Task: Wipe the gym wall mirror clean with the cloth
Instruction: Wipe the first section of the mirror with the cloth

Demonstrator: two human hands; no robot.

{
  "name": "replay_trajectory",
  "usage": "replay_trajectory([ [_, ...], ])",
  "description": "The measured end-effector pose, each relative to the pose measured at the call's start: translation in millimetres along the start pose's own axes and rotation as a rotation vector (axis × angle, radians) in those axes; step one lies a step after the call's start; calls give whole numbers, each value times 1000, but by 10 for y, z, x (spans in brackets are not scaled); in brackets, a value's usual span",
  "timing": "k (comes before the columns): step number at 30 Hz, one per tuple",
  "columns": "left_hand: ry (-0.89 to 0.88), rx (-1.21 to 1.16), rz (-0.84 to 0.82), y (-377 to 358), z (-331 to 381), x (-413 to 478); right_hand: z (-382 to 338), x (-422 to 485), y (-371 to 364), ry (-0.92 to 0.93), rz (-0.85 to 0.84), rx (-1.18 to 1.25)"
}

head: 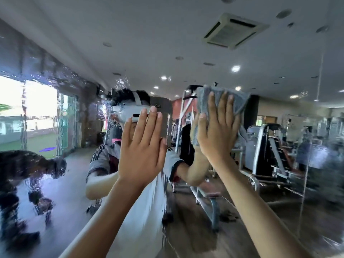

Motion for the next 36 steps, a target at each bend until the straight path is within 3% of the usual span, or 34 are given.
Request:
replay_trajectory([
  [4,1,-29,0,15,-21,-5,-400,-620,57,275,27,7],
  [6,-9,-33,-3,25,-23,-41,-329,-1031,22,438,1,-11],
  [8,-20,-37,4,36,-5,-148,-71,-1249,-7,483,-4,-28],
  [12,-50,-14,-3,19,67,-327,366,-827,-99,191,-29,-87],
  [15,-51,-18,-9,13,61,-319,231,-402,-30,-17,-14,-37],
  [19,-49,-29,-23,2,41,-335,-224,-420,17,77,22,35],
  [25,-42,-58,9,31,45,-523,-187,-1704,6,457,-10,6],
  [27,-43,-56,3,20,53,-686,191,-1833,-46,370,-29,-13],
  [30,-37,-51,13,12,75,-781,663,-1430,-138,-47,-56,-12],
  [32,-29,-55,20,12,71,-771,603,-1117,-87,-192,-28,23],
  [36,-19,-65,29,11,70,-781,91,-982,-27,-22,0,49],
])
Point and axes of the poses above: each hand's wrist, its own x-axis towards the middle knuckle, its own y-axis out of the back of the hand, z = x × y, the point moved 9 cm from there along x, towards the middle knuckle, and after that the axes turned 9 degrees about -x, right-handed, at the moved point
